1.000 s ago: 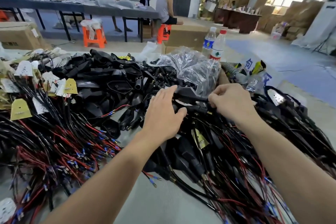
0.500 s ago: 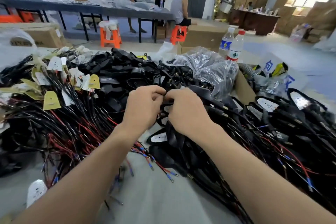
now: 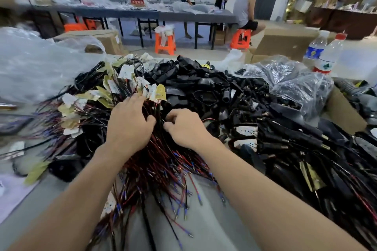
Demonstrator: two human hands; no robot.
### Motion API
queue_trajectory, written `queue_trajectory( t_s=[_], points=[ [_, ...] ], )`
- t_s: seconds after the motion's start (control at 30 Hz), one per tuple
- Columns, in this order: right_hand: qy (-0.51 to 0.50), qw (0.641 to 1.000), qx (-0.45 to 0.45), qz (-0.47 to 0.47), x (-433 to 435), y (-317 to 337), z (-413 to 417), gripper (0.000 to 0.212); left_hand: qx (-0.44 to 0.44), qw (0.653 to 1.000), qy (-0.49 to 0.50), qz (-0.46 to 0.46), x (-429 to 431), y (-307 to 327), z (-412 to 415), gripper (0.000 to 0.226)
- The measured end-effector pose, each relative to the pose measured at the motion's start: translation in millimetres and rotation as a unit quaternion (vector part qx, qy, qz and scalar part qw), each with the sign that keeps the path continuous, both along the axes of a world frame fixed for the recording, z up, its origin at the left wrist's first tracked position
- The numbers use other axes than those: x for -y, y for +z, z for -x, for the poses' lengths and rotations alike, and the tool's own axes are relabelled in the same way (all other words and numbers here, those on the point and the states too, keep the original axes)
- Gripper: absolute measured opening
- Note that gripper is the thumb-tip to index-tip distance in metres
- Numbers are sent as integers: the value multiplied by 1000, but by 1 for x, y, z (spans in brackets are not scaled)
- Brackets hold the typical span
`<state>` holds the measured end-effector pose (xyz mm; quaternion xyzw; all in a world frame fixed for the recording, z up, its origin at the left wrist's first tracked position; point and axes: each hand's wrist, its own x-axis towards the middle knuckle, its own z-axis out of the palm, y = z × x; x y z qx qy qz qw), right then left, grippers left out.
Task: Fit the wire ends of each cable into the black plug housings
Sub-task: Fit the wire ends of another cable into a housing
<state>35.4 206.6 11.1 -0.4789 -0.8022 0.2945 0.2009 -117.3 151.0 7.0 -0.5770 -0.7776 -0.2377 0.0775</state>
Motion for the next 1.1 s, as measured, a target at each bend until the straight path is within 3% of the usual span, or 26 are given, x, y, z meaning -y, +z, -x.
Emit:
queue_trajectory(
  t_s=[0.13,0.3,0.4,0.53,0.7,0.8,0.9,0.97,1.1],
  points=[
    [1,999,31,13,-11,5,16,47,1,1000,-18,-13,1,-21,7,60],
    [-36,998,37,36,-20,12,23,31,-42,997,-13,-61,2,-28,4,56],
    [-74,997,14,32,-21,14,24,27,-96,989,-62,-98,2,-31,-2,49],
    [-133,991,1,22,-21,17,19,25,-80,991,-81,-76,0,-29,-1,50],
    [-65,995,-2,72,-18,25,6,28,-53,995,-62,-58,0,-28,-10,47],
    [-34,998,17,44,-16,27,-2,23,-16,998,-34,-57,-3,-25,-16,38],
    [-98,995,8,-34,-16,36,-14,19,17,997,-14,-77,-3,-22,-21,56],
    [-158,985,-42,-59,-16,45,-23,22,-11,995,-37,-90,-2,-22,-24,67],
    [-235,961,-124,-74,-15,56,-42,29,-74,992,-82,-55,-5,-25,-26,55]
  ],
)
